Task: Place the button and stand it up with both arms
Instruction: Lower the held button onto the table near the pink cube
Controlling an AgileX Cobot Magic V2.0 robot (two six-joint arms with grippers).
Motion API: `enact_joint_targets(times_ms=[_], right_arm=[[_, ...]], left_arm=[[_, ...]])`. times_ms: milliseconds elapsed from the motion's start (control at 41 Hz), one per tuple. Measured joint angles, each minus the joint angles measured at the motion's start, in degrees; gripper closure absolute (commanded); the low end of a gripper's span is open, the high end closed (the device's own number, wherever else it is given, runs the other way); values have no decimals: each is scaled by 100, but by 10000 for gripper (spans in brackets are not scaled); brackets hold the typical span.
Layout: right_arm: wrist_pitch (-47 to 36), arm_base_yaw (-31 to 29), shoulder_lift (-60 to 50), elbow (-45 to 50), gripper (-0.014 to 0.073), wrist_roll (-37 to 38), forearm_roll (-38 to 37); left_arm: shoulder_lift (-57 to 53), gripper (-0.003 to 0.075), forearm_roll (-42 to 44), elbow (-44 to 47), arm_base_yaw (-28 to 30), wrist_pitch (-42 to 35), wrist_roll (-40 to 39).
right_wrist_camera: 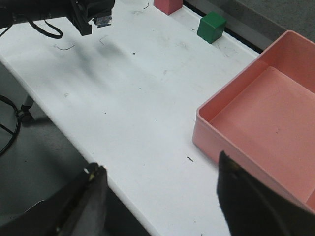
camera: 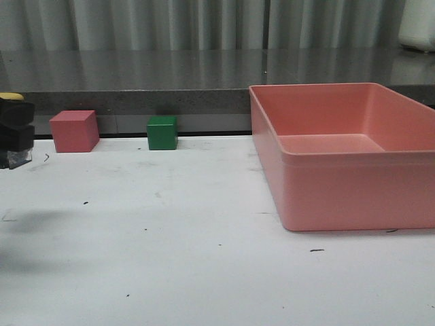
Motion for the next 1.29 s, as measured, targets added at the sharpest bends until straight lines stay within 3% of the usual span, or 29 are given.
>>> enact_joint_targets(times_ms=[707,1293], right_arm=[[0,0,0,0,95,0,0],[0,0,0,0,95,0,0]], left_arm=[[1547,551,415,-1124,0,-135,-74],[1675,551,437,-1265,0,71,-96]])
